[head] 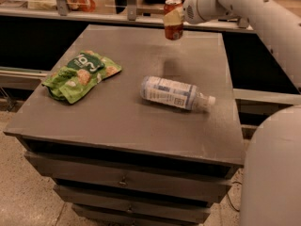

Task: Move coke can near blue plastic bottle

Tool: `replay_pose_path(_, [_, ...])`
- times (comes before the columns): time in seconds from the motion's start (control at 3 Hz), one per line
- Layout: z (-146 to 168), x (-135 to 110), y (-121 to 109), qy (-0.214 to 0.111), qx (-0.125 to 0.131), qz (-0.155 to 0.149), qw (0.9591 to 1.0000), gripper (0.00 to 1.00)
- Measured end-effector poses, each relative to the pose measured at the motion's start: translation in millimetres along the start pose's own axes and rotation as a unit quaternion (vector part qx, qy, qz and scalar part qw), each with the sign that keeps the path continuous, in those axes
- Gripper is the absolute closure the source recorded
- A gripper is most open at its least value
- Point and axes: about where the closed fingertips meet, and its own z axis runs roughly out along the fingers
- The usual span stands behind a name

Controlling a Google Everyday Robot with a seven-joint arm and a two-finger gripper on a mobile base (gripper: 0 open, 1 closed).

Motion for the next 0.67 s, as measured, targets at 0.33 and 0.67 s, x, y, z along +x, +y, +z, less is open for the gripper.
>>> replay_pose_path(0.33, [-31,14,-16,0.024,0.012,0.015,0.9995,1.0])
replay_pose_path(0.67, [-61,29,-15,0.043,0.01,0.033,0.9985,1.0])
